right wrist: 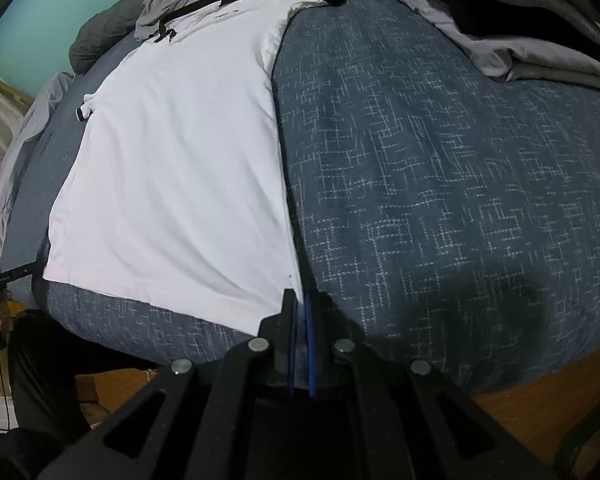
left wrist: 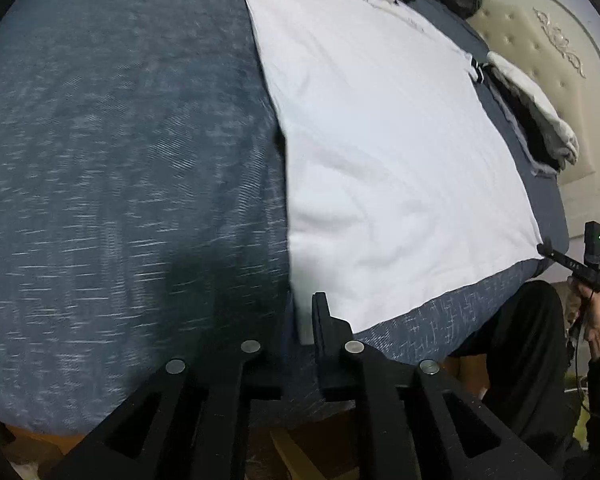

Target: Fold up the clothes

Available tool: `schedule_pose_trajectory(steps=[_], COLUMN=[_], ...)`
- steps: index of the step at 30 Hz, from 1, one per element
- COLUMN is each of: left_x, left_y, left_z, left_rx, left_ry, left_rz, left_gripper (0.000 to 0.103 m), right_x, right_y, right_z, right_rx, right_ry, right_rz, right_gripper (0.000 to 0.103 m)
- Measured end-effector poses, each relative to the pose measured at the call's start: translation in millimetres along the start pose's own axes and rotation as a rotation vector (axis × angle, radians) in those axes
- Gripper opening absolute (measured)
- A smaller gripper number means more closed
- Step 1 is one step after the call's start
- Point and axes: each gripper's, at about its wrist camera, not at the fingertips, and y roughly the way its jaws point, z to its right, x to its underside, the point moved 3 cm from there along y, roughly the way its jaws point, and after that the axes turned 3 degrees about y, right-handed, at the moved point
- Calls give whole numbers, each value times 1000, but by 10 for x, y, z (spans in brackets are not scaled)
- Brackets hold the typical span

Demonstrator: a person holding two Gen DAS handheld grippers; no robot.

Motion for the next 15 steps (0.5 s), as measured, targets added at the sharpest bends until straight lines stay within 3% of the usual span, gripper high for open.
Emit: schedule_pose_trajectory(steps=[1,7,9,15], left_x=[-21,-30,-18,-24], left_y=[33,112,119,-17], left_z=[3,20,45,127], left_rx=[0,20,6,-25], left_ry=[-5,-14,18,68], left_rz=[-7,-13,-23,1], left_gripper=[20,20,5,3], right_x=[-3,-34,-46,-106], right_y=[0,0,8,-18], right_z=[5,45,56,53], right_rx=[-2,-18,-21,-24], right_ry=[2,15,17,17], right_rz=[0,1,0,19], right_gripper=[4,4,4,4])
